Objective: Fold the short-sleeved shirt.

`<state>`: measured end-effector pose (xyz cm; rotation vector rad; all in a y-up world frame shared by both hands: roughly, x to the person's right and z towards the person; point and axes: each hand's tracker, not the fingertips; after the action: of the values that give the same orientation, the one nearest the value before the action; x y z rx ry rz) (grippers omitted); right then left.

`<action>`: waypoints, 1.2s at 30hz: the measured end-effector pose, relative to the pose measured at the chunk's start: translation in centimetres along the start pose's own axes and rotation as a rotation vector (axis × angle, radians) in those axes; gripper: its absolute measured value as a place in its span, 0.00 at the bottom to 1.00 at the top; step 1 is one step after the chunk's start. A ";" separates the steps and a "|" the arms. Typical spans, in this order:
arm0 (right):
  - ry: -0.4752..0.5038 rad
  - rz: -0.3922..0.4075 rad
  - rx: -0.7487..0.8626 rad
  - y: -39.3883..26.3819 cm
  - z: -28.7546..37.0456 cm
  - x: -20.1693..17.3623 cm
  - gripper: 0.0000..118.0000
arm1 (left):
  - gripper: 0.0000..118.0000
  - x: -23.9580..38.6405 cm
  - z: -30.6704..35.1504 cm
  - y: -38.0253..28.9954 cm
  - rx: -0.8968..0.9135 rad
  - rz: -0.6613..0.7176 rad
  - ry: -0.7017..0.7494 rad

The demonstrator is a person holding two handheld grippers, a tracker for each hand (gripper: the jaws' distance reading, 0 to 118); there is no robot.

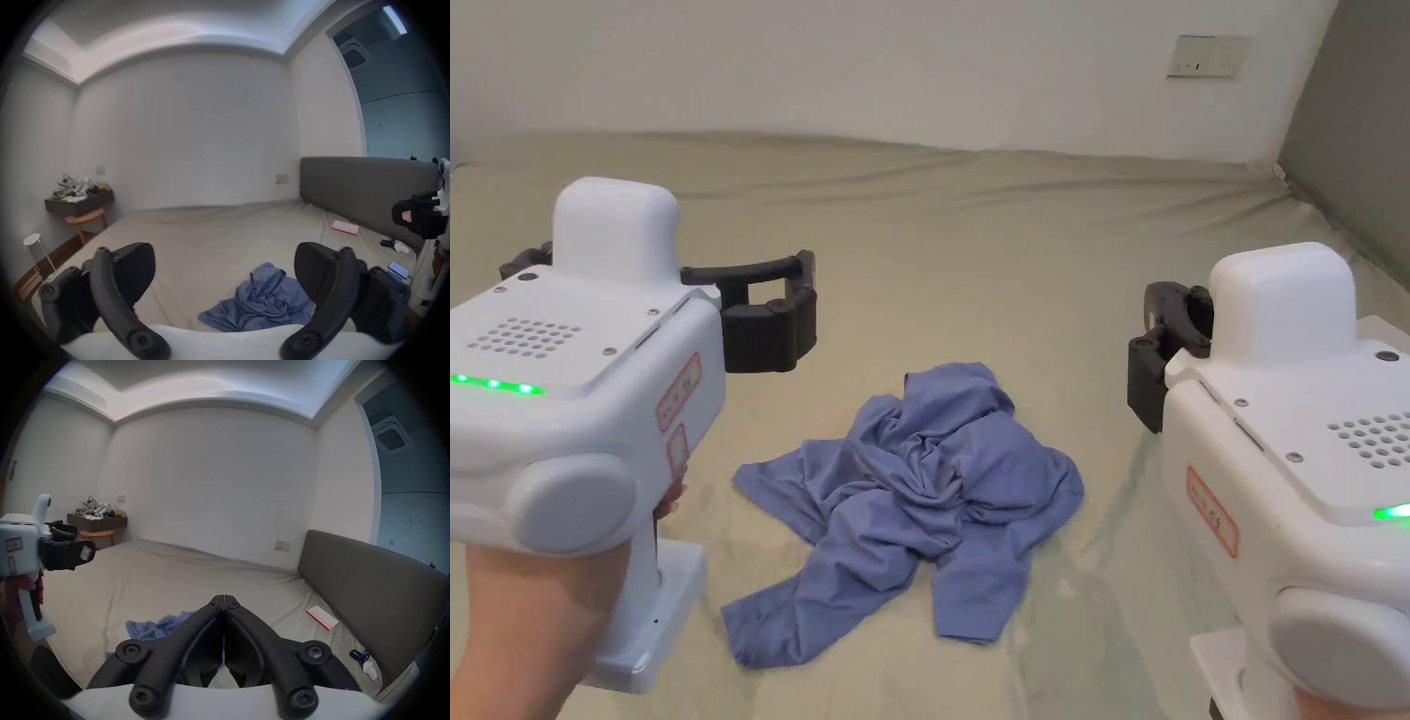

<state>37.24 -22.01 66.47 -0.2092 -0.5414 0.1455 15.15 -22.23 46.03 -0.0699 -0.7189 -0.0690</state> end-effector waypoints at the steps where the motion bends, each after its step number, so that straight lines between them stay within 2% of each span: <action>1: 0.009 -0.002 0.015 0.5 0.4 -0.5 0.02 | 0.74 0.0 1.4 0.4 0.030 -0.006 0.009; 2: 0.016 -0.003 0.025 0.8 0.6 -1.0 0.02 | 0.62 0.2 2.4 0.6 0.046 -0.019 0.034; 4: 0.032 -0.001 0.046 1.3 1.2 -2.2 0.02 | 0.47 0.8 4.0 0.5 0.070 -0.040 0.081; 5: 0.038 0.003 0.056 1.4 1.4 -2.7 0.02 | 0.18 1.1 4.5 0.4 0.077 -0.048 0.093; 6: 0.045 0.012 0.066 1.5 1.6 -3.3 0.02 | 0.02 1.4 5.0 0.2 0.076 -0.050 0.094; 9: 0.053 0.047 0.075 1.6 2.0 -5.0 0.02 | 0.00 2.0 5.7 -0.1 0.072 -0.062 0.080; 15: 0.070 0.051 0.082 1.5 2.5 -6.2 0.02 | 0.00 2.6 6.3 -0.7 0.086 -0.110 0.110; 19: 0.061 0.062 0.086 1.4 2.4 -6.4 0.02 | 0.00 3.0 6.2 -0.8 0.094 -0.167 0.128; 26: 0.055 0.066 0.066 0.3 1.2 -6.3 0.02 | 0.00 3.1 4.2 -2.1 0.044 -0.186 0.109; 32: 0.043 0.056 0.000 -2.0 -0.6 -5.1 0.02 | 0.00 2.1 -0.9 -7.8 -0.257 -0.130 -0.025; 34: 0.036 0.043 -0.035 -3.2 -1.3 -4.3 0.02 | 0.00 1.8 -3.3 -11.8 -0.449 -0.115 -0.087; 36: 0.028 0.036 -0.074 -4.4 -2.0 -3.4 0.02 | 0.00 1.8 -5.1 -15.9 -0.615 -0.154 -0.091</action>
<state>35.77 -27.28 64.20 -0.2933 -0.5159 0.1577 18.48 -38.61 44.03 -0.6089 -0.7725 -0.4355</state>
